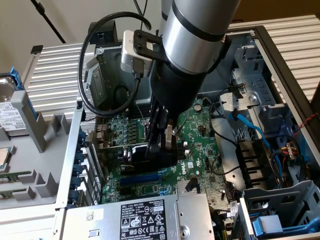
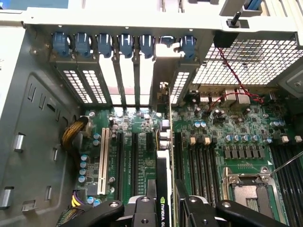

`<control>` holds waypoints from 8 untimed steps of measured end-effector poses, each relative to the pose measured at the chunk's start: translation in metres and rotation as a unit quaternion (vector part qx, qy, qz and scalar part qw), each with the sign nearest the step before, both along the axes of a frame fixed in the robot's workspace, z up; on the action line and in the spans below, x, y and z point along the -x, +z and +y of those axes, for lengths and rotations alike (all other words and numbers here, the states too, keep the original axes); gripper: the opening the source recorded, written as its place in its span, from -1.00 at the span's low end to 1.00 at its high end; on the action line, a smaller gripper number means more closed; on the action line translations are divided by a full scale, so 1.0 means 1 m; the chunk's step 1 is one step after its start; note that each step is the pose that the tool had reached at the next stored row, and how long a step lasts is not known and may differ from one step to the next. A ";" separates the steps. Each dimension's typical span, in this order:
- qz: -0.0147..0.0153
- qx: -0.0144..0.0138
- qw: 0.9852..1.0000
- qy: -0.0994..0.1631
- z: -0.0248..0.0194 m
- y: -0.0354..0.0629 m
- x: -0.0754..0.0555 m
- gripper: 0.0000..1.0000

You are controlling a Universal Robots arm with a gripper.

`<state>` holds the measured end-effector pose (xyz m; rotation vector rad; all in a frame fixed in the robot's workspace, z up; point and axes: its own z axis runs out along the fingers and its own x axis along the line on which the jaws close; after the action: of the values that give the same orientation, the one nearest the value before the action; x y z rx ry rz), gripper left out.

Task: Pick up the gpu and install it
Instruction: 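Insert the gpu into the slot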

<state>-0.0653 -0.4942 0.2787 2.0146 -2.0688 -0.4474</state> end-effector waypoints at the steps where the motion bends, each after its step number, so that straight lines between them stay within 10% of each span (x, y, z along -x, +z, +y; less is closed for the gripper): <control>1: 0.000 0.000 1.000 0.000 0.0005 -0.0001 0.000 -0.47; 8: 0.000 0.000 1.000 0.001 0.0041 -0.0009 0.000 -0.47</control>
<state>-0.0656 -0.4901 0.2778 2.0169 -2.0652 -0.4473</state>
